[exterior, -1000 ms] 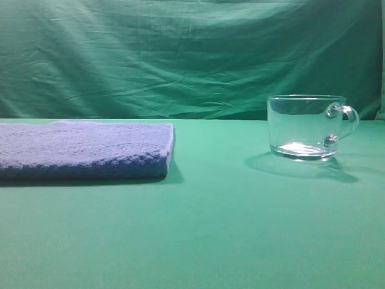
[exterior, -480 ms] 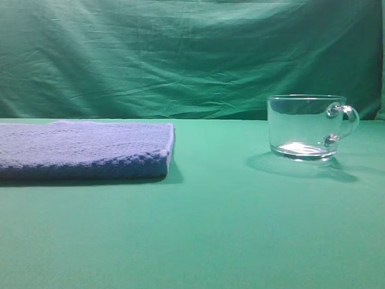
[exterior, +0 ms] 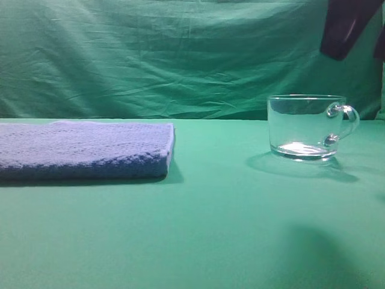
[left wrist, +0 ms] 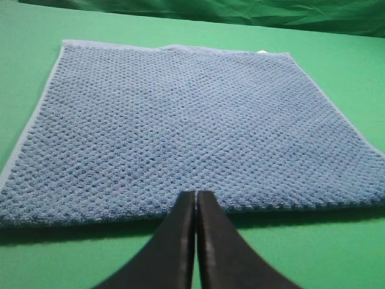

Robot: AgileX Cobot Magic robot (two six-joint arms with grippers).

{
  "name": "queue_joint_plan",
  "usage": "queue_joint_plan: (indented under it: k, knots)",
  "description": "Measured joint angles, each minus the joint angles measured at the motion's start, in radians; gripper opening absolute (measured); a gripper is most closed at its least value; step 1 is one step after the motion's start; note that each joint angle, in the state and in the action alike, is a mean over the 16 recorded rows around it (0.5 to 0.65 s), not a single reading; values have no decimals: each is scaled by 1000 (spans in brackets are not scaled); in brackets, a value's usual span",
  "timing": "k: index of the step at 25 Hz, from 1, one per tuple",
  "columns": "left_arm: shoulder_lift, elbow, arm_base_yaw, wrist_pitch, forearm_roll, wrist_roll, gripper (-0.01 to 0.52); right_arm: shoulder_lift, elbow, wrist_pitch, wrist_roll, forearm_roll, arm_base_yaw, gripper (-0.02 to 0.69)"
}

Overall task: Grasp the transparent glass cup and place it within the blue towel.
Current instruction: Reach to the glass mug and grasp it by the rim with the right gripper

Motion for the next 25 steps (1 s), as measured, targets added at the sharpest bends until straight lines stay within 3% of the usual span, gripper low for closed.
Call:
queue_joint_plan:
  k: [3, 10, 18, 25]
  knots:
    - [0, 0, 0, 0, 0, 0, 0, 49, -1, -48, 0, -2, 0, 566]
    - [0, 0, 0, 0, 0, 0, 0, 121, -7, -131, 1, -10, 0, 347]
    - [0, 0, 0, 0, 0, 0, 0, 142, -112, -109, 1, -21, 12, 129]
    - [0, 0, 0, 0, 0, 0, 0, 182, -353, -51, 0, -25, 67, 104]
